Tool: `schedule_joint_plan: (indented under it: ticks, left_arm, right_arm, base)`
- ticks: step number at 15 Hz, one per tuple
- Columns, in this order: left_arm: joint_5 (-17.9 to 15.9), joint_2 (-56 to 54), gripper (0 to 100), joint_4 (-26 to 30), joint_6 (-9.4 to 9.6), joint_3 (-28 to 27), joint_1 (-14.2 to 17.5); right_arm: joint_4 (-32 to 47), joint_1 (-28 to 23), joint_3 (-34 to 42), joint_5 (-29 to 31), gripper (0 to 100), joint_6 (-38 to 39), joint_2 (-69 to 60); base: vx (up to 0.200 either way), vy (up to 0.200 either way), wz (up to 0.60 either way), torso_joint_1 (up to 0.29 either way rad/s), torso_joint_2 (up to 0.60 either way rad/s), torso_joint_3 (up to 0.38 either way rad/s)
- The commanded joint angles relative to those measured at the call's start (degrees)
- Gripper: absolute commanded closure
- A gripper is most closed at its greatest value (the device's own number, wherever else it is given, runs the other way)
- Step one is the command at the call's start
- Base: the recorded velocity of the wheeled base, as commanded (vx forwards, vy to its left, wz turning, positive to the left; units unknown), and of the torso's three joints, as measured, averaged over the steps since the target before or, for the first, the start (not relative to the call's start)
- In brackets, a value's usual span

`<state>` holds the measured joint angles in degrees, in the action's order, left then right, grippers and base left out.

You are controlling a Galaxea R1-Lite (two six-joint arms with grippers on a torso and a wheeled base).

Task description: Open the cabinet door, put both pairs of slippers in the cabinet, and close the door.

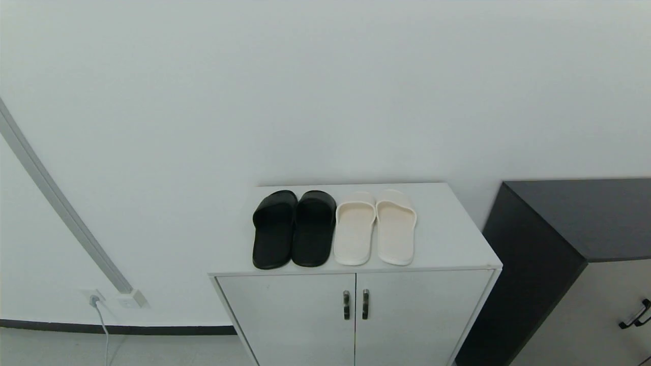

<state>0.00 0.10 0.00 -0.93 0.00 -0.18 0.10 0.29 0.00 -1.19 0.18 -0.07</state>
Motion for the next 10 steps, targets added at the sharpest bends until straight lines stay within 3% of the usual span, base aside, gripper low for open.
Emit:
schedule_joint_plan:
  ticks: [1,5,6,7,10]
  left_arm:
    - [0.0,0.0,100,0.0,0.05,0.0,0.1]
    - [0.0,0.0,100,0.0,-0.04,-0.1,0.0]
    - [0.0,0.0,100,0.0,-0.04,-0.1,0.0]
    - [0.0,0.0,100,0.0,0.05,-0.1,0.0]
    - [0.0,0.0,100,0.0,-0.04,-0.1,0.0]
  right_arm:
    - [0.0,0.0,0.0,0.0,0,0.1,0.1]
    - [-1.6,0.1,0.0,1.5,0,0.7,0.1]
    - [-9.2,0.2,-4.5,-0.8,0,2.4,0.9]
    - [-8.2,0.6,-6.7,-2.8,0,3.2,4.6]
    - [-1.1,1.3,-3.5,-5.3,0,0.6,10.4]
  base:
    - [0.000,0.000,0.00,0.000,0.00,0.000]
    - [0.000,0.000,0.00,0.000,0.00,0.000]
    - [0.000,0.000,0.00,0.000,0.00,0.000]
    - [0.000,0.000,0.00,0.000,0.00,0.000]
    - [0.000,0.000,0.00,0.000,0.00,0.000]
